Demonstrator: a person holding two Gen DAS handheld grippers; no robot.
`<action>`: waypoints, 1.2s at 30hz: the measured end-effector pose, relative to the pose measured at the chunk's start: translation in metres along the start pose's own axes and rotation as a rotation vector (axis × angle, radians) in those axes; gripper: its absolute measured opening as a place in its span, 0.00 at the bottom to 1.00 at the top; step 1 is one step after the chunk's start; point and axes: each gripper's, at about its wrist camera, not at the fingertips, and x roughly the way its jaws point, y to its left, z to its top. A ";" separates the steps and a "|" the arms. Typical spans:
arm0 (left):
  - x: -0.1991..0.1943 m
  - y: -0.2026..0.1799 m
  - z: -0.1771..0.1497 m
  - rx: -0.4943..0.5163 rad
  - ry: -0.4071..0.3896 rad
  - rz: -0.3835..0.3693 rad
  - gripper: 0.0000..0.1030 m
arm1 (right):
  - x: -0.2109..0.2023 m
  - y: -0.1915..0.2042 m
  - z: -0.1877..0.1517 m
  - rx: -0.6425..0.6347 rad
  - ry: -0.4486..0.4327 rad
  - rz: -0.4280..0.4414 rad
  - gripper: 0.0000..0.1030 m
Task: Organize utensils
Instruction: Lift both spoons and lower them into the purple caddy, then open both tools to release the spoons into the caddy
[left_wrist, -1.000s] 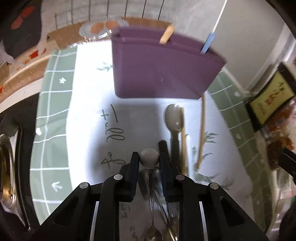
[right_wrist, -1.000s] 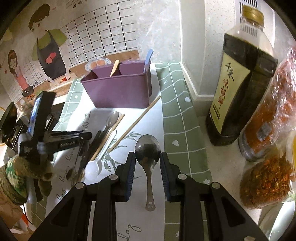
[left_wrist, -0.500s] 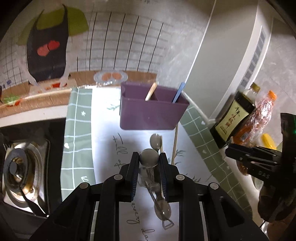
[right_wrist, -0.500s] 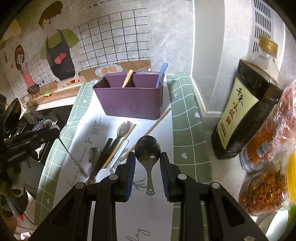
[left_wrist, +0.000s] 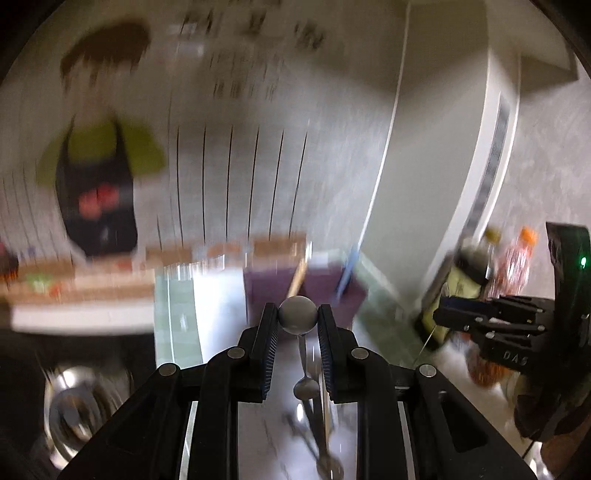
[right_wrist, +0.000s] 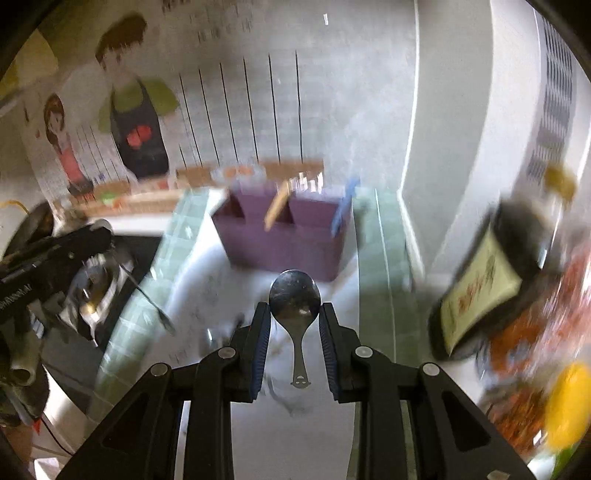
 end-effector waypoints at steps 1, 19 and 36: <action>-0.006 -0.002 0.015 0.007 -0.038 -0.001 0.22 | -0.009 0.000 0.015 -0.002 -0.033 0.003 0.24; 0.100 0.018 0.094 -0.013 -0.059 0.053 0.22 | 0.045 -0.051 0.119 0.146 -0.172 0.047 0.24; 0.200 0.033 0.026 -0.073 0.189 0.068 0.23 | 0.169 -0.045 0.071 0.140 0.098 0.036 0.25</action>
